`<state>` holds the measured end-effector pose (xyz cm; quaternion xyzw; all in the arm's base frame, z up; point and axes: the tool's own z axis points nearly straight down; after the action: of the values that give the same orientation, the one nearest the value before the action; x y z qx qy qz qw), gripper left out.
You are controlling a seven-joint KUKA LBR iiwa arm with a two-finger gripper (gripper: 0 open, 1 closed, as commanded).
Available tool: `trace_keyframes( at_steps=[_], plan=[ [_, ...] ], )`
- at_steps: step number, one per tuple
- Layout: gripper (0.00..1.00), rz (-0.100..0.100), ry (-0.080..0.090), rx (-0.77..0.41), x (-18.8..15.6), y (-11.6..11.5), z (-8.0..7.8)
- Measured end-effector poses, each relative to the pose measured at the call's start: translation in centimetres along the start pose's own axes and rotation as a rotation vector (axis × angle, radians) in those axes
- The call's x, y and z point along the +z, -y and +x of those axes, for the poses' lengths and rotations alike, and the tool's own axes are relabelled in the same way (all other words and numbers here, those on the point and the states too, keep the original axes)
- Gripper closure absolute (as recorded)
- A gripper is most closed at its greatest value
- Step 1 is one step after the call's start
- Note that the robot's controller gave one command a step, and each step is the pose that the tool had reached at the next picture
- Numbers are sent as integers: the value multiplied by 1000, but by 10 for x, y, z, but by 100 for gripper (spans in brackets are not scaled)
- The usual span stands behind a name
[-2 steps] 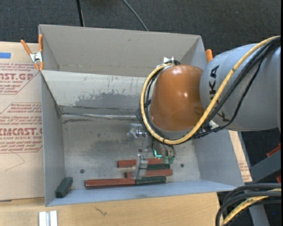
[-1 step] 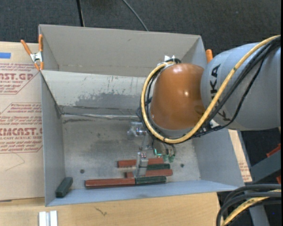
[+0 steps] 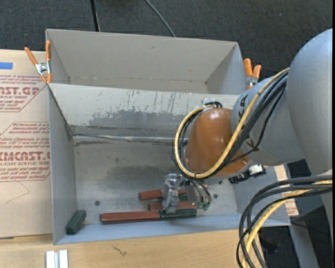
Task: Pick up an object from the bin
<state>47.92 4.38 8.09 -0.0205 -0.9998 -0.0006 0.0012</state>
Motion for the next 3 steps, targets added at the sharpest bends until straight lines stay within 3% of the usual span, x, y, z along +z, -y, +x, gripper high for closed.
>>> trace_keyframes(
  at_steps=[1, 2, 3],
  plan=[
    [0, -1, 5, 0, 0, 0, -1],
    [0, -1, 5, 0, 0, 0, -1],
    [100, 2, 9, -156, 7, 80, -13]
  ],
)
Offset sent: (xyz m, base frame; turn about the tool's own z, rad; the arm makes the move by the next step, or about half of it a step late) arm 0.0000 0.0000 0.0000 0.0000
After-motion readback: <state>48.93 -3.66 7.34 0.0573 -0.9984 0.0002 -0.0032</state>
